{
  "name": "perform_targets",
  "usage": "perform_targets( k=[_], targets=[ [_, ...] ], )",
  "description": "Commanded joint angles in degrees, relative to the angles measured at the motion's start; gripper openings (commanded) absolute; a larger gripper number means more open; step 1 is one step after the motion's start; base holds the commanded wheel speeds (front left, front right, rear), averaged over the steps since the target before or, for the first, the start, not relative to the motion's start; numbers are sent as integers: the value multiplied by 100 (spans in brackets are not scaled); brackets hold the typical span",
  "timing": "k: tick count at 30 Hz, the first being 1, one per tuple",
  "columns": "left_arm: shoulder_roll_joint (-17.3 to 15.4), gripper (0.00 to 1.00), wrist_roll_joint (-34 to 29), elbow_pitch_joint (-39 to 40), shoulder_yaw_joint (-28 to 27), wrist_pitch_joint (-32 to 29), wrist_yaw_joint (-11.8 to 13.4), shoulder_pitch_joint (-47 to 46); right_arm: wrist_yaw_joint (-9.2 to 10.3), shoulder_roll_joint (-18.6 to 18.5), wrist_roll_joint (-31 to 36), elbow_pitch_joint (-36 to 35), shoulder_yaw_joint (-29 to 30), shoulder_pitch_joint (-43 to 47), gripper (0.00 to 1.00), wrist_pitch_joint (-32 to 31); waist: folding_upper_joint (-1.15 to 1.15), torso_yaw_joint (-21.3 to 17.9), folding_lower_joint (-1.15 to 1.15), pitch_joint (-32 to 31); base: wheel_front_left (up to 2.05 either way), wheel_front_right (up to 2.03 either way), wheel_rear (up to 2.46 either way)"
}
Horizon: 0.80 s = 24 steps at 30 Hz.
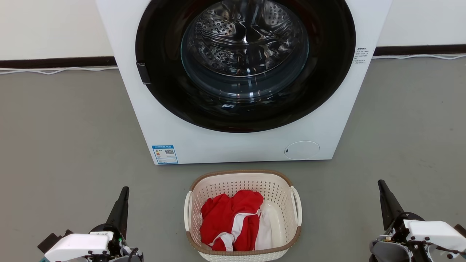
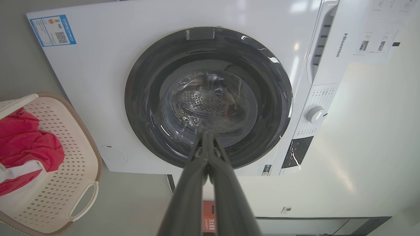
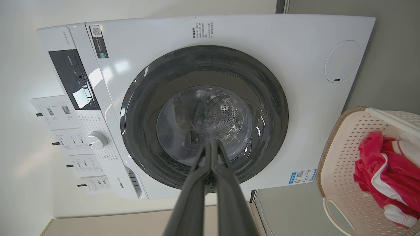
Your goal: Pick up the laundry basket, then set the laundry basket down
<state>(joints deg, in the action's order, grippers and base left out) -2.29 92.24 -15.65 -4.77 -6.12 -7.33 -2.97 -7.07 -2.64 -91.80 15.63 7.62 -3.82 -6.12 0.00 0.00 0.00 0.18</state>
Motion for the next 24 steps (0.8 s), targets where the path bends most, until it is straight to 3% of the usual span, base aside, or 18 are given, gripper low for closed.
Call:
perform_targets(
  k=[1, 24],
  targets=[
    [-59, 0, -5, 162, -172, -34, -15, -321, -42, -23, -39, -161, -112, -237, 0, -34, 0, 0, 0, 0, 0, 0, 0],
    [-59, 0, -5, 162, -172, -34, -15, -321, -42, -23, -39, -161, -112, -237, 0, -34, 0, 0, 0, 0, 0, 0, 0]
  ],
)
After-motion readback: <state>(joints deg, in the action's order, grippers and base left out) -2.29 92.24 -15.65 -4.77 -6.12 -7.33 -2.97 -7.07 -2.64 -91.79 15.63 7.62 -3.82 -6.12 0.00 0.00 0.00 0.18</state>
